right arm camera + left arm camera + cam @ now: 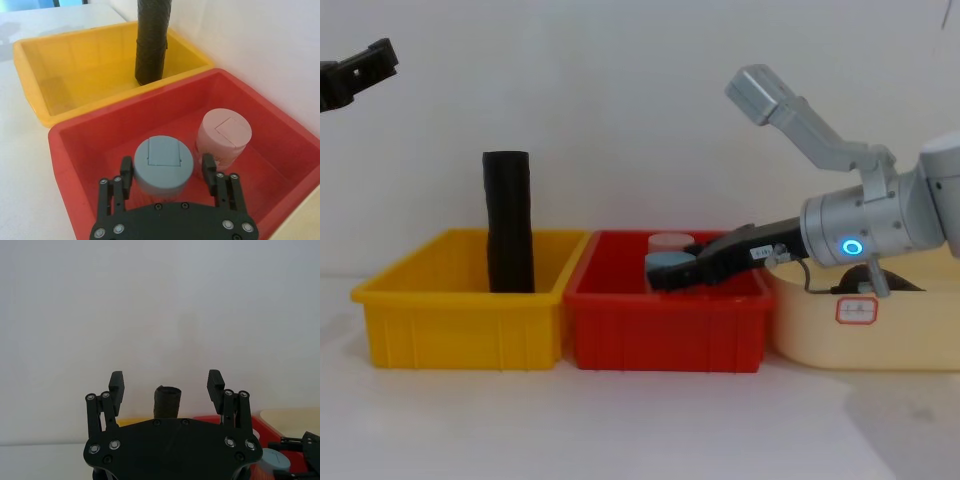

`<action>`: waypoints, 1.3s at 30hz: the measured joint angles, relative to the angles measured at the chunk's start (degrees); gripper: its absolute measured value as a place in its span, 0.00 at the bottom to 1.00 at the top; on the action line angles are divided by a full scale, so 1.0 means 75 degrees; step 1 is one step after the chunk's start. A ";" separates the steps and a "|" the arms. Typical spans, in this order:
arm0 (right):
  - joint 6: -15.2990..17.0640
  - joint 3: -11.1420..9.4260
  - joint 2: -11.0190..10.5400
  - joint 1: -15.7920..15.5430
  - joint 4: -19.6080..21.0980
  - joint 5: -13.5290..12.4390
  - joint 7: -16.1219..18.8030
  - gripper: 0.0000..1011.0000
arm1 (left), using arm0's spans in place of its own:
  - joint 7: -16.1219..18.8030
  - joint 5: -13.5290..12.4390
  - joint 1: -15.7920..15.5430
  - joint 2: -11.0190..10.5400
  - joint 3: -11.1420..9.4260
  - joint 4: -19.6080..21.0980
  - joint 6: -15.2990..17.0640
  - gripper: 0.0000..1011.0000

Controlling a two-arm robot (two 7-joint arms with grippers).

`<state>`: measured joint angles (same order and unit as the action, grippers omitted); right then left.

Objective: Pick up the garbage bag with the one hand and transfer it to the other hand.

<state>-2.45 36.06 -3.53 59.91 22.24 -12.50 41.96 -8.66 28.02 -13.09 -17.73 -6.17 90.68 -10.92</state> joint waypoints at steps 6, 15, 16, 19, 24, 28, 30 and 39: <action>0.0000 -0.0041 0.0022 0.0018 -0.0040 0.0010 0.0049 0.71 | 0.0000 0.0000 0.0000 0.0000 0.0000 0.0000 0.0000 0.99; 0.0199 -0.0229 -0.0100 -0.0213 0.0509 -0.0094 0.0133 0.66 | -0.0001 0.0000 0.0000 0.0001 0.0000 -0.0001 0.0000 0.99; 0.0245 -0.0273 -0.0137 -0.0272 0.0661 -0.0129 0.0134 0.66 | -0.0001 0.0000 0.0000 0.0001 -0.0001 -0.0001 0.0000 0.99; 0.0315 -0.0351 -0.0217 -0.0387 0.0968 -0.0187 0.0133 0.66 | 0.0000 0.0000 0.0000 0.0000 0.0000 -0.0001 0.0000 0.99; 0.0481 -0.0600 -0.0455 -0.0666 0.1796 -0.0385 0.0044 0.66 | -0.0001 0.0000 0.0000 0.0000 -0.0001 -0.0001 0.0000 0.99; 0.0572 -0.0811 -0.0671 -0.0880 0.2424 -0.0528 -0.0124 0.66 | -0.0001 0.0000 -0.0001 0.0001 -0.0001 -0.0001 0.0000 0.99; 0.0617 -0.0947 -0.0819 -0.1007 0.2794 -0.0600 -0.0238 0.66 | -0.0001 0.0000 0.0000 0.0000 -0.0001 -0.0001 0.0000 0.99; 0.0820 -0.1491 -0.1472 -0.1540 0.4043 -0.0831 -0.0770 0.66 | 0.0000 0.0000 0.0000 0.0000 -0.0001 -0.0001 0.0000 0.99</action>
<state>3.70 24.88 -14.56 48.36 52.56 -18.73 36.19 -8.66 28.02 -13.10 -17.73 -6.17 90.67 -10.92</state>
